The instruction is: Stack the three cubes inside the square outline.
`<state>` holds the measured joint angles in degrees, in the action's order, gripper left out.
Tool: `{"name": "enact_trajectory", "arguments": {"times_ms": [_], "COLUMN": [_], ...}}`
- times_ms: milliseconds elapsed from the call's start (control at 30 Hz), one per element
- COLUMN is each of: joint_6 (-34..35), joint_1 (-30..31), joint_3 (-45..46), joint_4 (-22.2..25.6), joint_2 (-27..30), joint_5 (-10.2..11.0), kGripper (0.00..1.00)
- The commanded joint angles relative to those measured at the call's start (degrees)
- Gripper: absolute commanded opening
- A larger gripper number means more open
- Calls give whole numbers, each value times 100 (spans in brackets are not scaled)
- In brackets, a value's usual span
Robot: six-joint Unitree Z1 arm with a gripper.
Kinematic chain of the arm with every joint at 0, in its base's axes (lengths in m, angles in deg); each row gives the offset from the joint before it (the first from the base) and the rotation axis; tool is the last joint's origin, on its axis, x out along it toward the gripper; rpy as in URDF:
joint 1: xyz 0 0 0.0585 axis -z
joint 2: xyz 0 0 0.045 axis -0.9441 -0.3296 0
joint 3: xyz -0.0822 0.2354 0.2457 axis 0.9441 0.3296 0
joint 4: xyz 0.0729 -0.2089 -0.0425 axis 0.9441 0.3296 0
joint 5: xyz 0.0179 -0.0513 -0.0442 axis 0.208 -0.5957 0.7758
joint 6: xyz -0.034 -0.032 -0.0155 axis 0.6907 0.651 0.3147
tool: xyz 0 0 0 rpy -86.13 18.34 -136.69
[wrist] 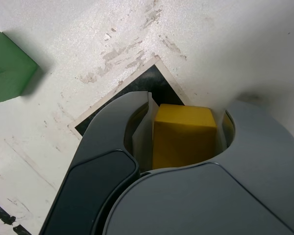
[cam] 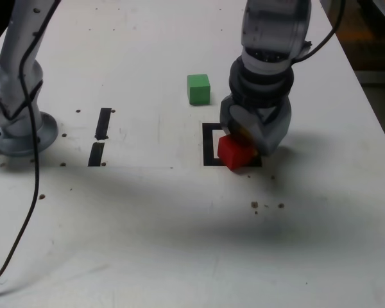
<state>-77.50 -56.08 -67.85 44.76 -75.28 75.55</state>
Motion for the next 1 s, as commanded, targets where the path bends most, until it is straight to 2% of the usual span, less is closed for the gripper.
{"name": "enact_trajectory", "arguments": {"times_ms": [0,167,467,733,967], "joint_6": [25,63,215,294,459], "joint_1": [11,12,-218,-831,-1373], "joint_3": [-91,-310,-1024,-1531,-1573], "joint_4": [32,196,903,1444,1587], "joint_2": [46,138,351,397,415], "joint_5": [-1,19,165,103,-58], "kGripper": [15,15,15,15,15]}}
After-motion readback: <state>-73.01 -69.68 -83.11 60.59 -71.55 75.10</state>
